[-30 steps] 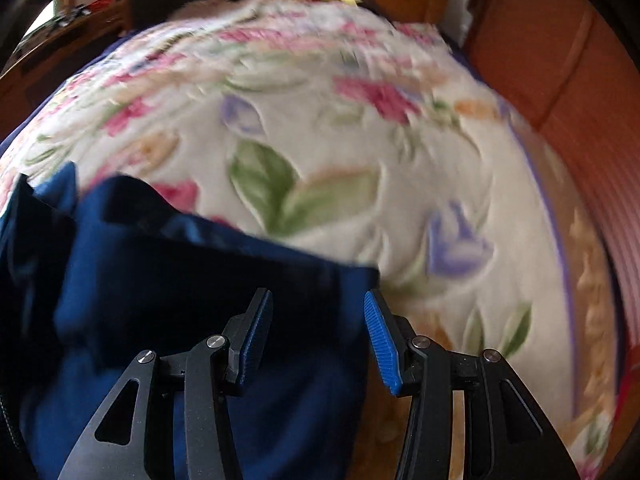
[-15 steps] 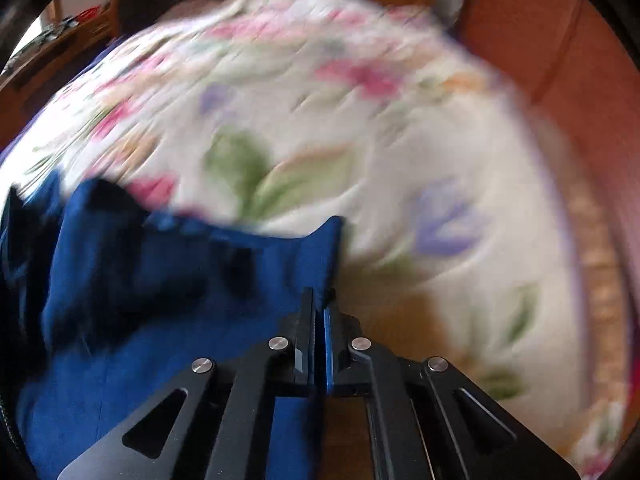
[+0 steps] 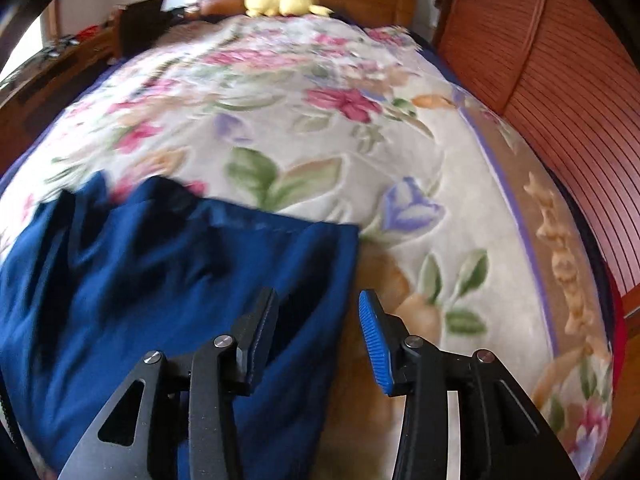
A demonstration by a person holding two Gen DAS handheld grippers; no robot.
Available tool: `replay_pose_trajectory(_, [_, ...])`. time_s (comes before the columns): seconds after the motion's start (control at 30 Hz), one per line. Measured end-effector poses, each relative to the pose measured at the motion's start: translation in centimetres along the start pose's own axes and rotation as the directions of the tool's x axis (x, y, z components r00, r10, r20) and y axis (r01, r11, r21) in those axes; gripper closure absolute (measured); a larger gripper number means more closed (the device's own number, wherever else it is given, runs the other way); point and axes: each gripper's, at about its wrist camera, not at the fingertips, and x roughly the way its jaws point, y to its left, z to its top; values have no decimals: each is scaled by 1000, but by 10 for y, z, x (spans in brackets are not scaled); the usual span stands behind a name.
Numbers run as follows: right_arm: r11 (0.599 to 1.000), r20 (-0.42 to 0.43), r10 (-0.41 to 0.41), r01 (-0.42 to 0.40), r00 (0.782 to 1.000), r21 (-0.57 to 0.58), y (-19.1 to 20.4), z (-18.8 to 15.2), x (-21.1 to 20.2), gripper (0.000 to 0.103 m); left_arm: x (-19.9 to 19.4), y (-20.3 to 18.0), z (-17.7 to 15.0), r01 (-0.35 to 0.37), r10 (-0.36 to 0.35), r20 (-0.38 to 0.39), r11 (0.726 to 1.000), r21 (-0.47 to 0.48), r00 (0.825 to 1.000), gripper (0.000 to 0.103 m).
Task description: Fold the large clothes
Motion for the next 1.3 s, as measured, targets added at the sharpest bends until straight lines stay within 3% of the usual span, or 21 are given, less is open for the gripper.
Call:
replay_pose_trajectory(0.17, [994, 59, 84, -79, 995, -78, 28, -48, -51, 59, -7, -9, -3, 8, -8, 15, 1000, 10, 1000, 32])
replay_pose_trajectory(0.43, [977, 35, 183, -177, 983, -121, 46, -106, -85, 59, -9, -33, -17, 34, -34, 2, 999, 33, 999, 32])
replay_pose_trajectory(0.7, [985, 1, 127, -126, 992, -121, 39, -135, -93, 59, -13, -48, -30, 43, -43, -2, 998, 43, 999, 32])
replay_pose_trajectory(0.87, [988, -69, 146, -149, 987, -47, 26, -159, -61, 60, -15, -50, -31, 46, -46, 1, 998, 38, 999, 32])
replay_pose_trajectory(1.13, [994, -30, 99, -100, 995, -37, 33, -158, -70, 59, -16, -52, -30, 52, -52, 11, 998, 43, 999, 32])
replay_pose_trajectory(1.3, [997, 54, 78, -78, 996, 10, 25, -160, -98, 59, -14, -56, -31, 50, -51, 5, 997, 59, 999, 32])
